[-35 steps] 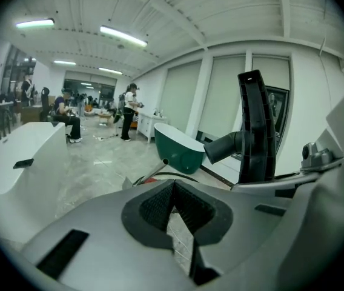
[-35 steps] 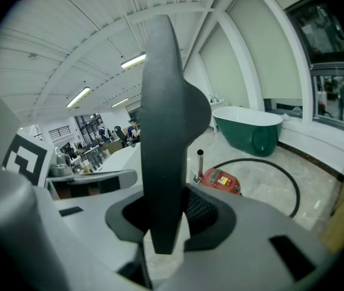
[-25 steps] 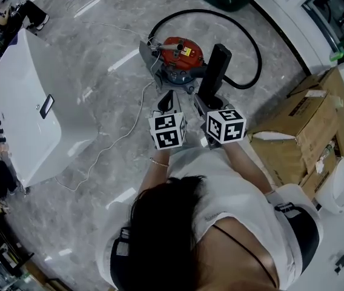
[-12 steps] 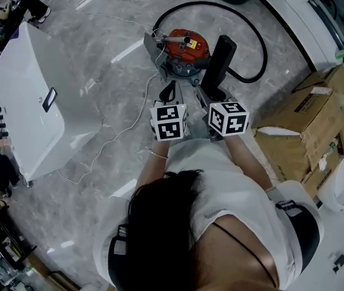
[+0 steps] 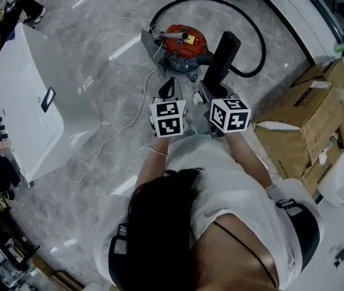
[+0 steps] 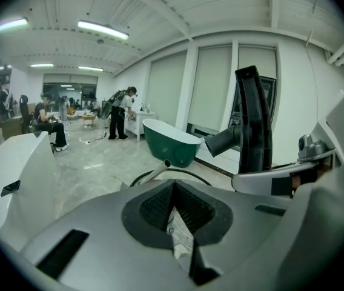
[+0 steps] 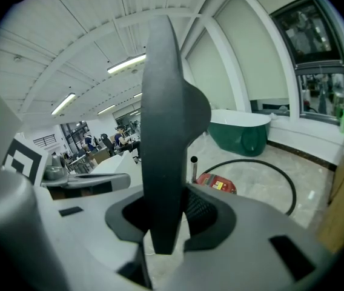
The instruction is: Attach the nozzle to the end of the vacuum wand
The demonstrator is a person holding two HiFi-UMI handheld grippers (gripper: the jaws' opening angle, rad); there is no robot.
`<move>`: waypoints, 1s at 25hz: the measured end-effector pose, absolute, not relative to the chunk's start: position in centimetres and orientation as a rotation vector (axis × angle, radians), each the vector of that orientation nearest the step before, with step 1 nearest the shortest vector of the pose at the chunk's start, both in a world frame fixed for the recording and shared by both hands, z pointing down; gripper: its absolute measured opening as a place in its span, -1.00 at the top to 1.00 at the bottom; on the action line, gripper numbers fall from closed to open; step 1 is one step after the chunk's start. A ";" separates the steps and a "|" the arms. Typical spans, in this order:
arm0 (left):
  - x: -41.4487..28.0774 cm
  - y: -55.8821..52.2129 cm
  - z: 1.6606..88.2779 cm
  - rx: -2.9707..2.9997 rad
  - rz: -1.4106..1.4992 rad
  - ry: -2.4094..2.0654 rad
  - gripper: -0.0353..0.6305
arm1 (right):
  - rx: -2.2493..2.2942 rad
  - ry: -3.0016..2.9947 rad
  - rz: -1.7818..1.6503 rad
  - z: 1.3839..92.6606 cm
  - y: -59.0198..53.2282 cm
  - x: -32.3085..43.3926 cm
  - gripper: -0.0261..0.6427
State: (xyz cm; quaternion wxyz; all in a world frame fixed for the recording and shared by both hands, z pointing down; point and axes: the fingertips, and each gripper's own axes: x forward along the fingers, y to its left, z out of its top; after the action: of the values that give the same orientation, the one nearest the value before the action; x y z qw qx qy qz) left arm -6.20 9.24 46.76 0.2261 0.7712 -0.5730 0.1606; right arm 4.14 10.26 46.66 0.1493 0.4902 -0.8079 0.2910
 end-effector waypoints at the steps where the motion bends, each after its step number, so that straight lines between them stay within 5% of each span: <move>1: -6.2 9.2 46.8 2.124 0.444 -1.584 0.88 | 1.410 -2.325 0.836 46.6 10.1 4.2 0.56; 25: -4.5 3.2 49.7 2.056 0.531 -1.554 0.88 | 1.350 -2.311 0.891 48.6 3.0 6.3 0.56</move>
State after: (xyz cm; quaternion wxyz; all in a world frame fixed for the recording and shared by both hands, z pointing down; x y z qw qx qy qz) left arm -4.52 3.15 49.73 0.2524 0.7560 -0.5716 0.1953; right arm 6.27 3.03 48.64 0.1596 0.4724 -0.8088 0.3117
